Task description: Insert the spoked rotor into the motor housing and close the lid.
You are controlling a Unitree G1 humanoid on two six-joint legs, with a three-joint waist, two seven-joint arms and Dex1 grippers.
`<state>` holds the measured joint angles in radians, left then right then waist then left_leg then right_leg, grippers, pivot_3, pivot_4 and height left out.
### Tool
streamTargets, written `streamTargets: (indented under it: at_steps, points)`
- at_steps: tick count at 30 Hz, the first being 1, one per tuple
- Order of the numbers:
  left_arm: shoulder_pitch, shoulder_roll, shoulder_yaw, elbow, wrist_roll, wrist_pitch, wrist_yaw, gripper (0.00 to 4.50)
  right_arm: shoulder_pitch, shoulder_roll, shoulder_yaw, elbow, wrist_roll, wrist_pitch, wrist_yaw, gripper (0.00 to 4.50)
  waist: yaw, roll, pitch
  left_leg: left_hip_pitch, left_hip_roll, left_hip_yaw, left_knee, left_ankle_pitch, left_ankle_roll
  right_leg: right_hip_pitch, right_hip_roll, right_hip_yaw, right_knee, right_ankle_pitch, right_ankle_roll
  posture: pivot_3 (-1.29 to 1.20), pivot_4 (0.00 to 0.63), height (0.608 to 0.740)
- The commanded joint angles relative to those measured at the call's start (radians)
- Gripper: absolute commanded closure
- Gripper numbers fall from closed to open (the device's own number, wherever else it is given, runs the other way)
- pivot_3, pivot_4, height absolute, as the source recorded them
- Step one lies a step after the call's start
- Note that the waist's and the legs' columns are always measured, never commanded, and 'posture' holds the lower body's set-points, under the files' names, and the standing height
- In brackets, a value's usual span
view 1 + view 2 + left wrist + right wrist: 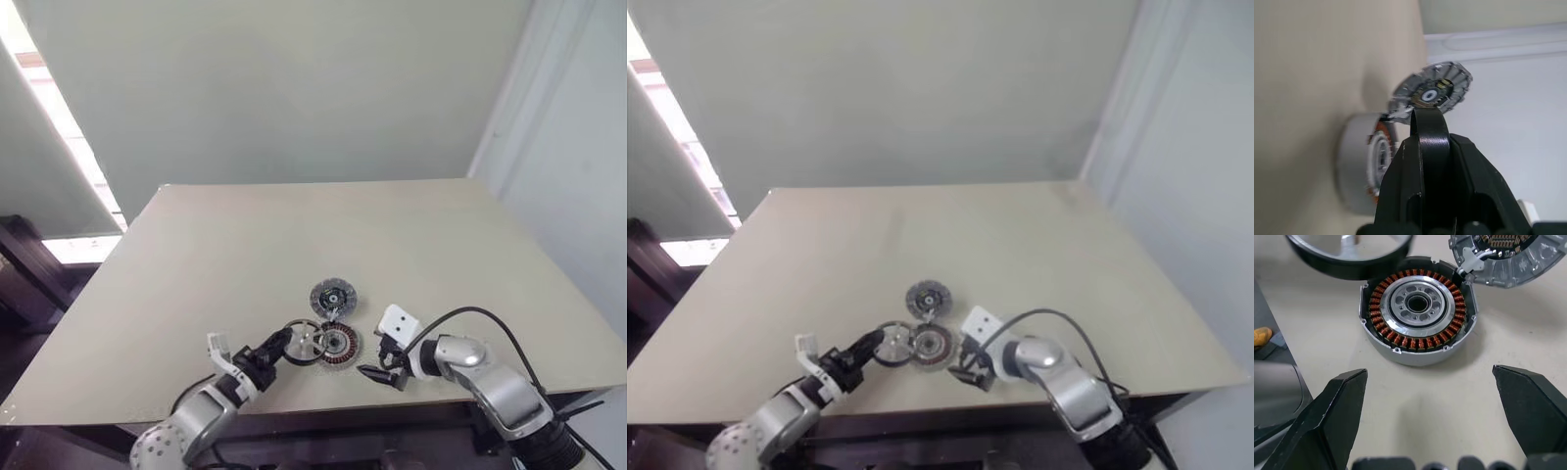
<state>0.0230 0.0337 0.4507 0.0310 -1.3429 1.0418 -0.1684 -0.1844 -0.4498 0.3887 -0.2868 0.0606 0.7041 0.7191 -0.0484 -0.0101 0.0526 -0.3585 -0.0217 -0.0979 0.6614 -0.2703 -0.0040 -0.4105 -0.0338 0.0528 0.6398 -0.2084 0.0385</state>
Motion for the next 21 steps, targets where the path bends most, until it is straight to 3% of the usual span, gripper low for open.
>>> streamTargets:
  at_steps: [1, 21]
  points:
    - [-0.034, -0.006, -0.036, 0.013, 0.016, -0.019, -0.022, 4.13, -0.002, -0.004, -0.017, -0.051, 0.014, 0.005, -0.009, 0.0, 0.0, 0.0, 0.0, 0.0, 0.0, 0.0, 0.0, 0.0, 0.0, 0.0, 0.0, 0.0, 0.0, 0.0, 0.0, 0.0, 0.0, 0.74]
    - [-0.116, -0.044, -0.111, 0.123, 0.157, -0.081, -0.092, 4.13, 0.017, -0.002, -0.027, -0.077, 0.016, 0.023, -0.041, 0.0, 0.0, -0.001, 0.001, -0.001, 0.0, 0.0, 0.0, 0.0, 0.0, 0.0, 0.0, 0.0, 0.0, 0.0, 0.0, 0.0, 0.0, 0.74]
